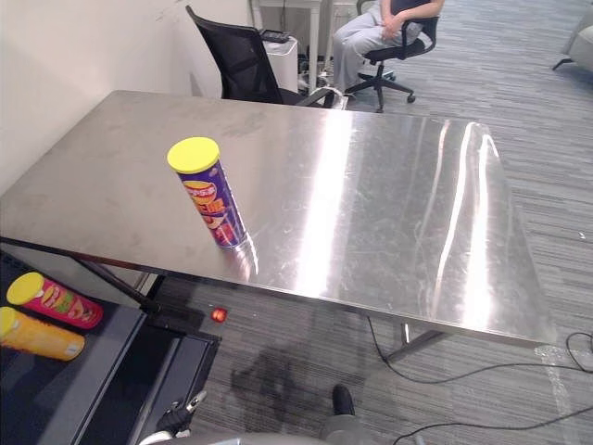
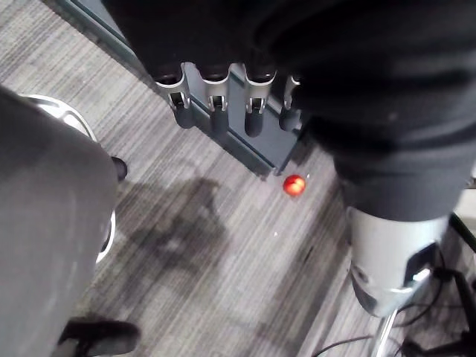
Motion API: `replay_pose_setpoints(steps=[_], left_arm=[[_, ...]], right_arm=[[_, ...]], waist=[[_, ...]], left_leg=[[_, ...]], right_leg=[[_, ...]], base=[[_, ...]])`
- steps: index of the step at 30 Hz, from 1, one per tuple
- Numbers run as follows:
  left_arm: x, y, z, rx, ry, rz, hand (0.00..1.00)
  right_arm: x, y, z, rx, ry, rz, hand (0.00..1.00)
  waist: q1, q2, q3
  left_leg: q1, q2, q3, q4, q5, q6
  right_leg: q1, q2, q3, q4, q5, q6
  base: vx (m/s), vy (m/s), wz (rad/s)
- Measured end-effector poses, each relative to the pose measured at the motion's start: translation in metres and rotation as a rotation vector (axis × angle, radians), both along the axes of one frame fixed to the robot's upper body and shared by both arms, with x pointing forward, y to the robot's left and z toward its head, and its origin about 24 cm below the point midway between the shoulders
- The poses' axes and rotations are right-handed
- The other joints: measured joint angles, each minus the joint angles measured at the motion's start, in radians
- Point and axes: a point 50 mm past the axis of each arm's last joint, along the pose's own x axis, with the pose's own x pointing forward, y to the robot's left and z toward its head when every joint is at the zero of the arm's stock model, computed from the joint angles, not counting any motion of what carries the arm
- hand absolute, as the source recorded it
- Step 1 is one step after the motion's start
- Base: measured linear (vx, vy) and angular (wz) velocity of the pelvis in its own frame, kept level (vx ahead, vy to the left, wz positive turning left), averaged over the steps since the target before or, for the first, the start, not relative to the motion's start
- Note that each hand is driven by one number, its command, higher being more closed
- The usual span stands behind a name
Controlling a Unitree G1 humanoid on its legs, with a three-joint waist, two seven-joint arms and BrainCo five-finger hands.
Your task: Put the gum and the chips on the shelf.
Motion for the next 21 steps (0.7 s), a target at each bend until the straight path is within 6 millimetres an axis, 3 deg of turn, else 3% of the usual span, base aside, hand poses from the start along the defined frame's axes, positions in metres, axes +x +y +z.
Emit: replay_pose_setpoints(steps=[3,5,9,11,12,13,14,18,21], left_arm=[[-0.002,-0.001,-0.001,-0.008,0.001,0.05,0.0],[-0.003,-0.002,-0.001,-0.013,0.004,0.064,0.0],[-0.001,0.001,0.0,-0.005,-0.004,0.093,0.0],[0.003,0.001,0.001,-0.003,-0.011,0.092,0.0],[0.003,0.0,0.001,-0.003,-0.012,0.092,0.0],[0.003,0.0,0.001,-0.005,-0.013,0.092,0.0],[0.004,-0.004,0.0,-0.011,-0.017,0.091,0.0],[0.009,-0.014,0.001,-0.024,-0.037,0.053,0.0],[0.014,-0.016,0.003,-0.011,-0.048,-0.01,0.0]], right_arm=[[-0.016,-0.023,0.007,-0.056,-0.006,-0.216,0.0],[-0.027,-0.056,0.021,-0.148,-0.032,-0.419,0.0],[-0.017,-0.108,0.052,-0.331,-0.091,-0.501,0.0],[-0.006,-0.137,0.081,-0.477,-0.143,-0.489,0.0],[0.008,-0.156,0.108,-0.616,-0.186,-0.449,0.0],[0.016,-0.163,0.123,-0.679,-0.214,-0.429,0.0],[0.031,-0.172,0.155,-0.818,-0.263,-0.373,0.0],[0.075,-0.171,0.238,-1.202,-0.369,-0.218,0.0],[0.098,-0.16,0.258,-1.298,-0.395,-0.113,0.0]], waist=[[-0.004,0.0,-0.006],[-0.019,0.006,-0.019],[-0.027,0.016,-0.032],[-0.028,0.014,-0.047],[-0.028,0.009,-0.058],[-0.028,0.007,-0.062],[-0.028,0.004,-0.063],[-0.024,-0.01,-0.068],[-0.012,-0.021,-0.07]], left_leg=[[-0.001,0.002,0.018,-0.001,-0.001,-0.002],[-0.001,0.013,0.032,-0.001,-0.004,-0.007],[0.016,0.025,0.065,-0.002,-0.008,-0.015],[0.018,0.031,0.084,-0.002,-0.011,-0.019],[0.019,0.033,0.103,-0.002,-0.011,-0.019],[0.021,0.034,0.114,-0.002,-0.011,-0.019],[0.034,0.036,0.126,-0.002,-0.011,-0.02],[0.03,0.041,0.14,-0.002,-0.009,-0.025],[0.031,0.052,0.14,-0.003,-0.005,-0.032]], right_leg=[[-0.004,0.009,0.008,-0.008,0.003,0.004],[-0.005,0.017,0.014,-0.016,0.003,0.004],[-0.006,0.034,0.038,-0.017,0.005,0.002],[-0.015,0.042,0.051,-0.017,0.007,0.0],[-0.021,0.047,0.06,-0.017,0.01,-0.002],[-0.022,0.049,0.066,-0.017,0.011,-0.002],[-0.022,0.05,0.071,-0.016,0.011,-0.002],[-0.04,0.052,0.072,-0.002,0.01,-0.001],[-0.043,0.062,0.068,-0.001,0.009,-0.004]], base=[[-0.07,-0.076,-0.2],[-0.04,-0.081,-0.15],[-0.01,-0.07,-0.23],[-0.01,-0.07,-0.23],[-0.01,-0.059,-0.24],[-0.02,-0.057,-0.25],[-0.01,-0.04,-0.19],[-0.05,-0.056,-0.09],[-0.06,-0.088,-0.01]])
